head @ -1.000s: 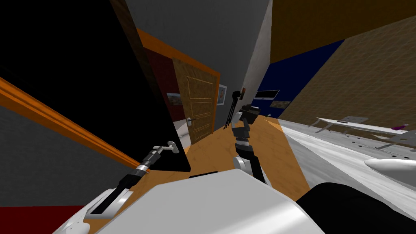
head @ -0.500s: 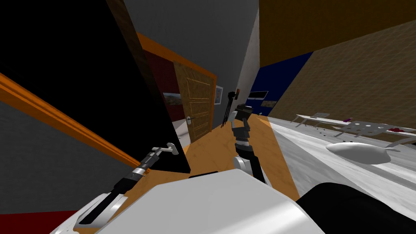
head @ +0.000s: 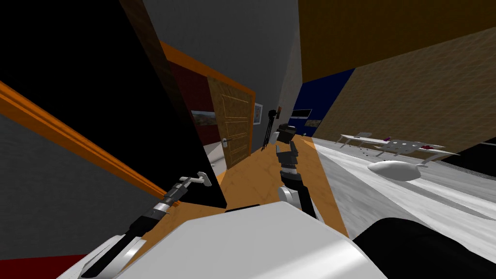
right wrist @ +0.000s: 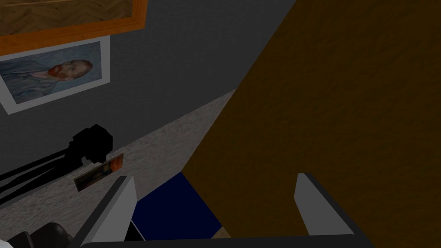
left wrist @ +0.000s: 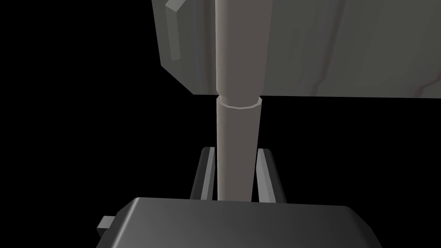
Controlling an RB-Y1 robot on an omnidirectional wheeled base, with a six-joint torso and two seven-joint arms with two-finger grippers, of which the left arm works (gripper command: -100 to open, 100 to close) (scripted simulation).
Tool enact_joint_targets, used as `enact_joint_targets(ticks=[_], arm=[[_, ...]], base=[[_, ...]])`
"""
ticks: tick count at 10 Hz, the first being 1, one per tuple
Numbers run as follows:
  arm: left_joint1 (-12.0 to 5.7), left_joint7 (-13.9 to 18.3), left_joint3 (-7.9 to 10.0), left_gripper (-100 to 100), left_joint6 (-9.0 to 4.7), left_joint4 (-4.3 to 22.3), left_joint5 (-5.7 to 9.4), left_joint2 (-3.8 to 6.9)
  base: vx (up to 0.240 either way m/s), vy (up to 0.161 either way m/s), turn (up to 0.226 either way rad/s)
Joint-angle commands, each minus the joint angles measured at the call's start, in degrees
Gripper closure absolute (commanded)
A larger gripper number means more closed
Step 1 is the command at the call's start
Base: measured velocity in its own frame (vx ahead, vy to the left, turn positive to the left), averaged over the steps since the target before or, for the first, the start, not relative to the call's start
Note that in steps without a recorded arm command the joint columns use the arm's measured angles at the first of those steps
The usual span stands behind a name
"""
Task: Pull the door open
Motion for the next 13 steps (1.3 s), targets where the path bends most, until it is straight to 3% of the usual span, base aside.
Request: enact_joint_targets(ticks=[1, 7, 8, 9, 13], arm=[[0.26, 0.3, -0.48, 100, -1.45, 0.3, -0.19, 0.21], [1.09, 1.4, -1.51, 100, -5.92, 2.1, -0.57, 1.37], [1.19, 1.5, -1.63, 100, -6.46, 2.4, -0.61, 1.51], [0.72, 1.5, -1.19, 100, -5.79, 2.6, -0.42, 1.71], [0.76, 2.1, -1.96, 100, -8.06, 4.0, -0.81, 2.13]], base=[[-0.202, 0.094, -0.192], [-0.199, 0.102, -0.156], [-0.199, 0.120, -0.109], [-0.081, 0.055, -0.023], [-0.190, 0.089, -0.167]])
